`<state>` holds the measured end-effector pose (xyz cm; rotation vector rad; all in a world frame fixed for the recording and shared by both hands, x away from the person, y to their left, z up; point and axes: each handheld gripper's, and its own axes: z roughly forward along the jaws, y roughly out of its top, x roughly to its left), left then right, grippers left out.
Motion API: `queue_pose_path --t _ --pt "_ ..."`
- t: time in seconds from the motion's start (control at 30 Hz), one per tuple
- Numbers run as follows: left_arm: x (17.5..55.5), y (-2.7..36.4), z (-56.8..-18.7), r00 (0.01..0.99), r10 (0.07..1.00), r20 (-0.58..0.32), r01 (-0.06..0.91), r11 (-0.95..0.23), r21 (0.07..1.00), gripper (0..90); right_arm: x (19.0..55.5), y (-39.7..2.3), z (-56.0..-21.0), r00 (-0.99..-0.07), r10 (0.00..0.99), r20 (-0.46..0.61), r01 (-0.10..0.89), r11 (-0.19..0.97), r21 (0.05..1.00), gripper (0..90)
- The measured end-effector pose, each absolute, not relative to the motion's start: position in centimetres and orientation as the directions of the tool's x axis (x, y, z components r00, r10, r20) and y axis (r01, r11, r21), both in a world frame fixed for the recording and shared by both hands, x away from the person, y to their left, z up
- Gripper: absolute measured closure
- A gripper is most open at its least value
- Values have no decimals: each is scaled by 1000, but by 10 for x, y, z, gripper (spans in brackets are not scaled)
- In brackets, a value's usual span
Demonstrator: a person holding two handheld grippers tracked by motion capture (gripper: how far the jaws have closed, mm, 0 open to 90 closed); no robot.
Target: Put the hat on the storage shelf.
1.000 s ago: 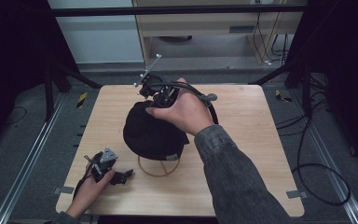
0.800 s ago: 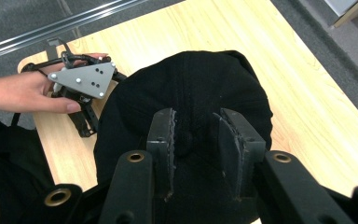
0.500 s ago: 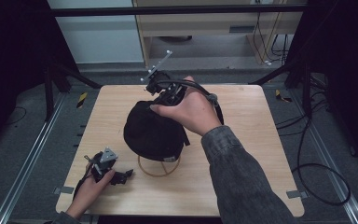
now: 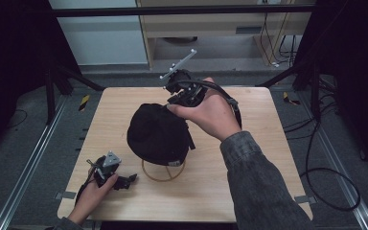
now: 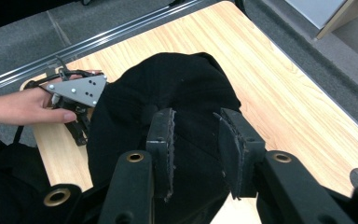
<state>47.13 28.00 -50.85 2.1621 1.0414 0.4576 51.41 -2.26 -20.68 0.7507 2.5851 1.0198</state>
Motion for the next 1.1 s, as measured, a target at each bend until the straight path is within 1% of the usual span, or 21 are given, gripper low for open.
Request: queue_pose_path --t 0.87,1.03,1.1 --pt "472 279 -508 618 786 20 545 -447 709 0 502 -62 -211 -789 611 -62 371 555 745 649" --pt "472 279 -508 617 787 20 546 -446 709 0 495 -72 -215 -768 638 -55 378 520 766 621" --pt "471 279 -508 615 788 19 548 -444 709 0 492 -76 -217 -752 657 -54 382 500 777 596"
